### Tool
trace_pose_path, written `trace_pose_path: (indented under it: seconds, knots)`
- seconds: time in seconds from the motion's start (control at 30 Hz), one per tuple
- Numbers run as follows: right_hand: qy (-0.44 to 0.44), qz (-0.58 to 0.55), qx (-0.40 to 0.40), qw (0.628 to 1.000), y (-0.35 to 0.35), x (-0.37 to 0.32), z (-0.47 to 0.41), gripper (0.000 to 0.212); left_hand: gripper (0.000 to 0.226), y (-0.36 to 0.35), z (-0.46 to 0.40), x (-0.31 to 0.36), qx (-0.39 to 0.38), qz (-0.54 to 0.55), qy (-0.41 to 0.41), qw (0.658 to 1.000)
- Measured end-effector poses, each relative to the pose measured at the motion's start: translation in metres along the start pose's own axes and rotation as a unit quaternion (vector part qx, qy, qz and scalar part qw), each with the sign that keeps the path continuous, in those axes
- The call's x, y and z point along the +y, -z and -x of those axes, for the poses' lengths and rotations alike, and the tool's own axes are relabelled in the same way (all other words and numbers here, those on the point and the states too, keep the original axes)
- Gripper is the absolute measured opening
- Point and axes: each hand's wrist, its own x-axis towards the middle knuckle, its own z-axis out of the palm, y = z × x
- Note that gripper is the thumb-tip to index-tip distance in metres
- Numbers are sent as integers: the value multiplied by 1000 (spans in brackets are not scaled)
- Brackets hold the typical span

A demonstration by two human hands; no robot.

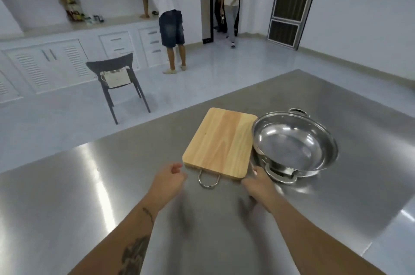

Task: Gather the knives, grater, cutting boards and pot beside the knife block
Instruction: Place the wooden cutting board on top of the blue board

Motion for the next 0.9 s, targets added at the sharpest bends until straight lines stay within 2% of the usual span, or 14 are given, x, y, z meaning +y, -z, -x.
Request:
trace_pose_path:
  seconds: [0.17, 0.4, 0.53, 0.57, 0.63, 0.7, 0.8, 0.9]
  knots:
    - [1, -43, 26, 999, -11, -9, -22, 50, 53, -21, -40, 18, 4, -74, -1, 997]
    - [7, -81, 76, 994, -27, -16, -37, 58, 54, -39, -87, 24, -20, -127, 3, 992]
    - [-8, -86, 90, 992, -29, -19, -43, 46, 79, -52, -101, 30, 2, -124, 24, 992]
    - [-17, -80, 90, 993, -29, -22, -42, 41, 74, -54, -104, 30, 13, -110, 32, 993]
    - [-24, -74, 92, 993, -29, -25, -43, 47, 66, -56, -105, 32, 25, -82, 50, 995]
    - [-31, -62, 89, 994, -28, -25, -43, 56, 77, -54, -105, 28, 23, -56, 58, 996]
    - [-33, -33, 67, 997, -27, -21, -41, 44, 83, -48, -98, 12, 23, -47, 47, 997]
    - [-19, 8, 54, 998, -27, -18, -32, 38, 68, -44, -80, -1, 37, -60, 30, 997]
